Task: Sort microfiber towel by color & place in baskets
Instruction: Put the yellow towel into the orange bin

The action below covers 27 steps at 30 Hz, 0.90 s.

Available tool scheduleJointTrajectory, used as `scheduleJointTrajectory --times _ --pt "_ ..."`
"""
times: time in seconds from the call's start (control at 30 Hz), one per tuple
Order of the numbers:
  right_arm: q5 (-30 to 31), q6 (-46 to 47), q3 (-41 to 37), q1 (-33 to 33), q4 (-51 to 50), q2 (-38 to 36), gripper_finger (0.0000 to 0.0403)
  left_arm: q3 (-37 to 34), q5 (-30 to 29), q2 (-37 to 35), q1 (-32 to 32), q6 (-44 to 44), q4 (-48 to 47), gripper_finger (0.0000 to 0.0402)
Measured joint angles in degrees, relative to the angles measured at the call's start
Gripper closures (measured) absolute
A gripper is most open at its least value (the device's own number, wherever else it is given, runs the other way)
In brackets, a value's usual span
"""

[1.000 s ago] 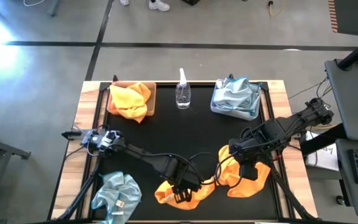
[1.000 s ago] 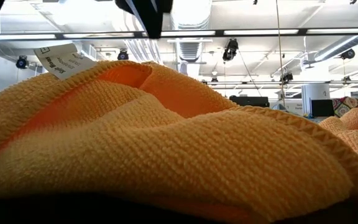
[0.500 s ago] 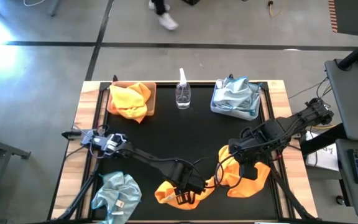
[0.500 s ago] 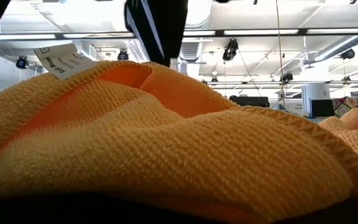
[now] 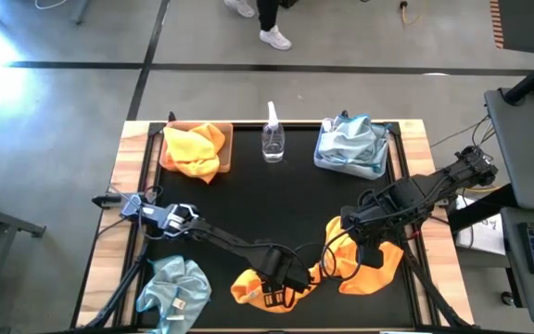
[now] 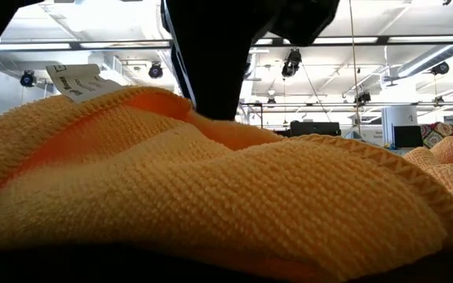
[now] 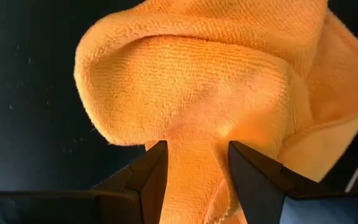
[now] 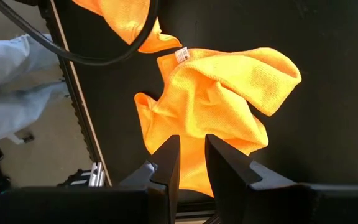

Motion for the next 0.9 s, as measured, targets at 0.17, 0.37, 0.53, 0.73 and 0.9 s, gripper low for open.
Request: scheduleJointTrajectory --times 0.17,0.37,0.53,0.73,0.9 --pt "0.0 0.0 0.0 0.0 0.0 0.0 0.0335 0.0 0.0 1.6 0.0 0.1 0.4 0.0248" --pt "0.0 0.0 0.0 0.0 0.0 0.0 0.0335 0.0 0.0 3.2 0.0 1.1 0.7 0.0248" --pt "0.1 0.0 0.0 0.0 0.0 0.0 0.0335 0.0 0.1 4.3 0.0 1.6 1.5 0.0248" --pt "0.1 -0.1 0.0 0.0 0.0 0.0 0.0335 0.0 0.2 4.7 0.0 1.5 1.8 0.0248" --pt "0.1 -0.2 0.0 0.0 0.0 0.0 0.0335 0.0 0.2 4.7 0.1 1.4 1.9 0.0253"
